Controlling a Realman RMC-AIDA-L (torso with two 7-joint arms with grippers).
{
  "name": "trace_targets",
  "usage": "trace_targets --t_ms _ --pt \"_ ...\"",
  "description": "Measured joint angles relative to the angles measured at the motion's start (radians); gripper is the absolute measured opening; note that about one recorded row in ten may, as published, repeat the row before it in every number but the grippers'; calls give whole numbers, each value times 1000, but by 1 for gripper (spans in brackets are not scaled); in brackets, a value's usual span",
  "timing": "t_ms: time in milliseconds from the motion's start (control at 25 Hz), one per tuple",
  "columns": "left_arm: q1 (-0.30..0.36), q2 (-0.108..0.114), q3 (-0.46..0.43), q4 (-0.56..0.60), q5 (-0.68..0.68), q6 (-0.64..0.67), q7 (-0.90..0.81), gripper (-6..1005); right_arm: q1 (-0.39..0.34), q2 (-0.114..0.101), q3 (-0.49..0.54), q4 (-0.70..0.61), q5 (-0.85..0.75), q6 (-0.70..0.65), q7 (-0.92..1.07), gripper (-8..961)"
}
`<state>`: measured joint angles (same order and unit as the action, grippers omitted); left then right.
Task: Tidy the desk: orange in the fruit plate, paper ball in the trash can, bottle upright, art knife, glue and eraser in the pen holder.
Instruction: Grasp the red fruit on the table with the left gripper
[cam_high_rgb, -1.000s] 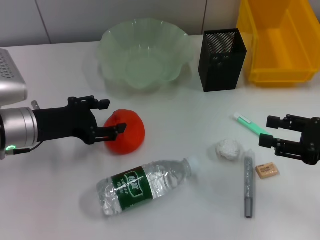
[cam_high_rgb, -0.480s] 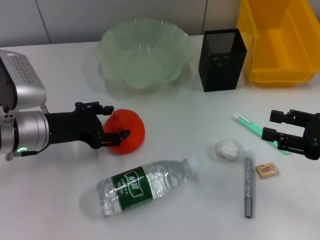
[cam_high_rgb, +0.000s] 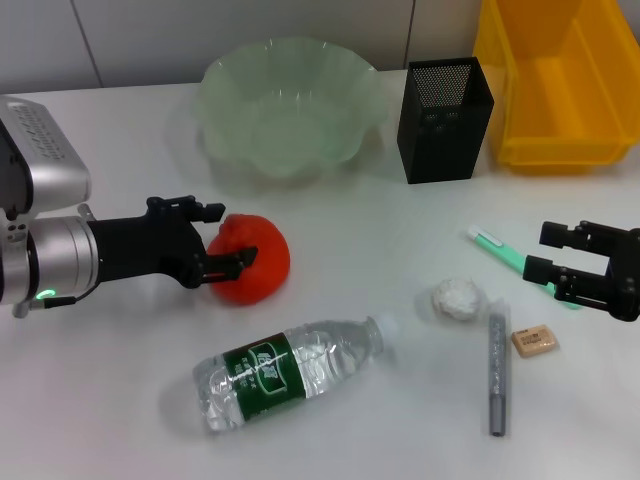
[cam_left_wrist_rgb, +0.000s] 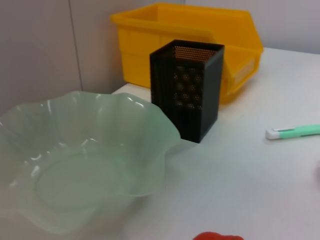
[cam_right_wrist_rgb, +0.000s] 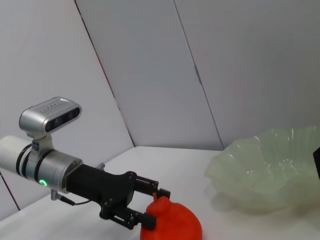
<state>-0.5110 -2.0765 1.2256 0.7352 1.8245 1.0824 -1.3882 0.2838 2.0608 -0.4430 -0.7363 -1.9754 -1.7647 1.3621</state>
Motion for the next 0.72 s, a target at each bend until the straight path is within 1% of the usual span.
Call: trace_targets --t_ms 400,600,720 --pt "5 4 45 1 0 18 0 614 7 -1 2 0 0 4 0 665" --pt "6 4 46 9 1 37 0 378 6 0 3 0 0 11 -1 665" --pt "13 4 48 32 1 51 -1 239 4 0 3 0 0 11 -1 665"
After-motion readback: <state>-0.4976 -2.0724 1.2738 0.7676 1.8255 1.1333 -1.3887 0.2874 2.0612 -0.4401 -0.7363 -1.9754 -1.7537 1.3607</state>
